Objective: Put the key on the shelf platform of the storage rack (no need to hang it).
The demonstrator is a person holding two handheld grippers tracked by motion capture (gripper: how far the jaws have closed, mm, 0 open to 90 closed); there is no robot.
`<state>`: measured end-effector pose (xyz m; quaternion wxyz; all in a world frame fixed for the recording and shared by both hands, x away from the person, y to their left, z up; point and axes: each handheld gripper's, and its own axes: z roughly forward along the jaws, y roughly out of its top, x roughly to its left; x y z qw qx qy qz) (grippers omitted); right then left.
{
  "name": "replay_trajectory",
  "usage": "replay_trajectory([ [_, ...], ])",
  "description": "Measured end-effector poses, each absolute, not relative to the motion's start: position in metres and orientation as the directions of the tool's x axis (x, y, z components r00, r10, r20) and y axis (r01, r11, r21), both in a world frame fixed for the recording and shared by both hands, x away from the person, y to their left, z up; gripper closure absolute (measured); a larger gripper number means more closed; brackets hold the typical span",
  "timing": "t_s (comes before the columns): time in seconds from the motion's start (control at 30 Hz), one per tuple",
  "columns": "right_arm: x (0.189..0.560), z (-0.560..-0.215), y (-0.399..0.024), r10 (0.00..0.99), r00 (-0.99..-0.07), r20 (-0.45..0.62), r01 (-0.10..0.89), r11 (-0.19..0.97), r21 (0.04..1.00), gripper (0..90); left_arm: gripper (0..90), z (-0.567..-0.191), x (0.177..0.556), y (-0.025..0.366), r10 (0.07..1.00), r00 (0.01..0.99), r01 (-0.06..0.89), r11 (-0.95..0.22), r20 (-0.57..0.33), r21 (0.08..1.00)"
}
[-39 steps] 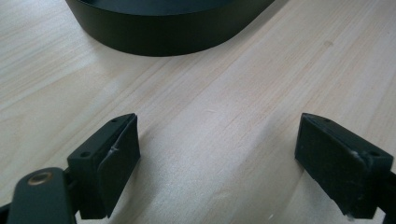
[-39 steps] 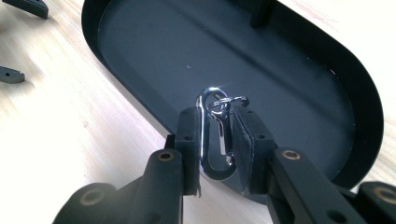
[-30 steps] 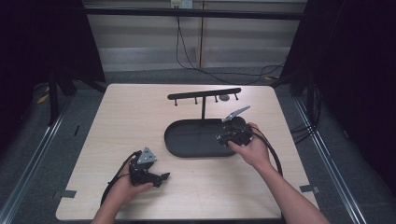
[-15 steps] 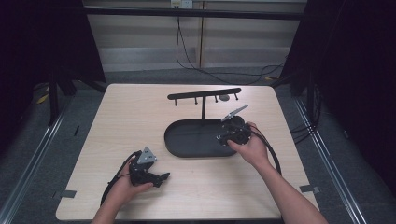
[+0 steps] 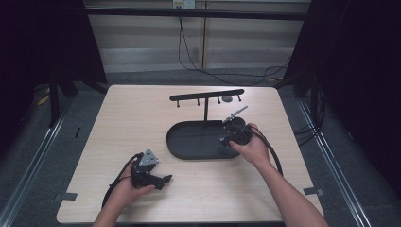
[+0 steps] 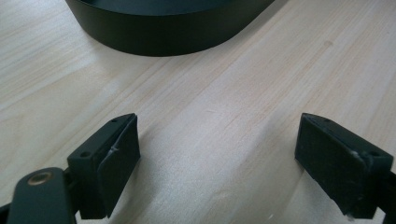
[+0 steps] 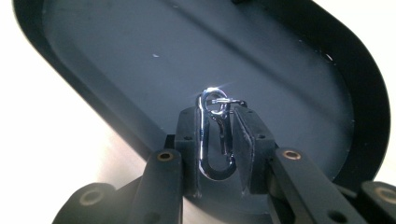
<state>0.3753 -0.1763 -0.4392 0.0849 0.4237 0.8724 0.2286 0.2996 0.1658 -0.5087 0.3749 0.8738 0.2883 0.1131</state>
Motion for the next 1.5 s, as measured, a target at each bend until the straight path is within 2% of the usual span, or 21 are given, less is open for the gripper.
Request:
replay_trajectory([
  [1.5,0.394,-0.464,-0.174,0.797,-0.603,0.029,0.733,0.539,0.414,70.7,13.7,-0.509,0.300,0.166,0.589,0.808,0.418,-0.552,-0.017,0.721],
])
